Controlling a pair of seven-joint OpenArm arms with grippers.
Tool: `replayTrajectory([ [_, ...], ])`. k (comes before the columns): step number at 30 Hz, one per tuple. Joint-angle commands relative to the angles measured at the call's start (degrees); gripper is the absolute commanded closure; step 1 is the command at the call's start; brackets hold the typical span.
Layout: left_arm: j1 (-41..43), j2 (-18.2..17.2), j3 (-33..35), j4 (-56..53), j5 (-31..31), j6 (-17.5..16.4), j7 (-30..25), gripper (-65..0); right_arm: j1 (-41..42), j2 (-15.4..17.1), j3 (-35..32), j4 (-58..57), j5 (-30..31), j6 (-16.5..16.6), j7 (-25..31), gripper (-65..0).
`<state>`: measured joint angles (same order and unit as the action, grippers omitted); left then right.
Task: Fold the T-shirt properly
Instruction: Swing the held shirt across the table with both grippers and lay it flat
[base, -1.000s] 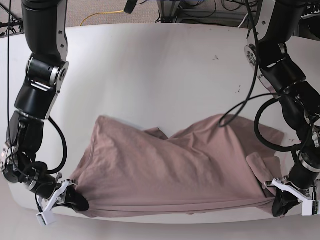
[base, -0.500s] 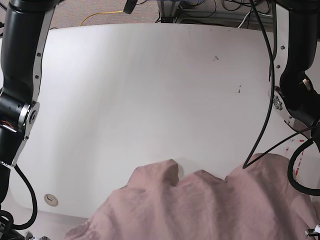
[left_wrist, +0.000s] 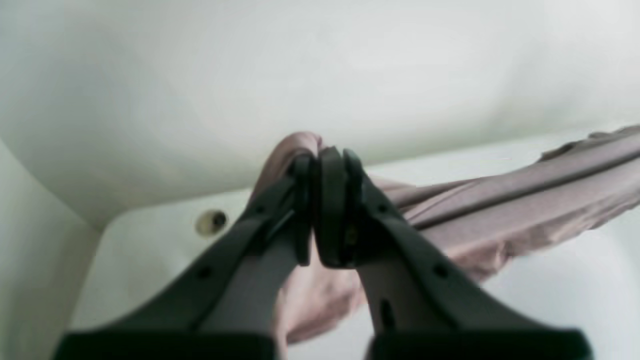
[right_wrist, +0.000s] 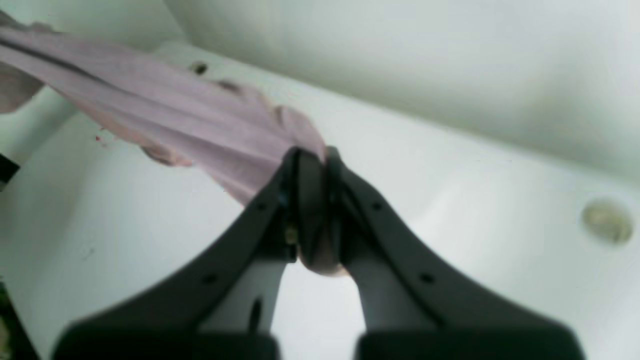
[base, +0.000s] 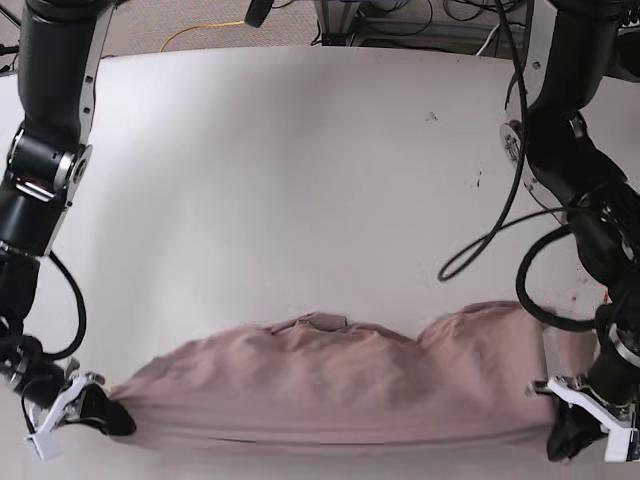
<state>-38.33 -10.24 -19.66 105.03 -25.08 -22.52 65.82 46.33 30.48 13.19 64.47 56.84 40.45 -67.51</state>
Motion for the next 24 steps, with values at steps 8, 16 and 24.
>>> replayTrajectory([
  [8,13.84,-1.06,-0.69,6.66,1.3,0.5,-2.57,0.0,-17.89,0.16,9.1,10.48,-0.44,-0.45,1.44,0.0],
  [16,28.52,-0.44,-5.0,7.01,0.69,-0.55,-2.57,0.0,-34.15,-3.97,14.19,14.35,-0.44,-0.45,1.35,0.0],
  [24,41.62,-1.32,-10.8,8.07,-5.03,-1.7,-2.39,0.0,-45.4,-5.82,14.28,18.3,0.96,-0.45,1.79,0.0],
])
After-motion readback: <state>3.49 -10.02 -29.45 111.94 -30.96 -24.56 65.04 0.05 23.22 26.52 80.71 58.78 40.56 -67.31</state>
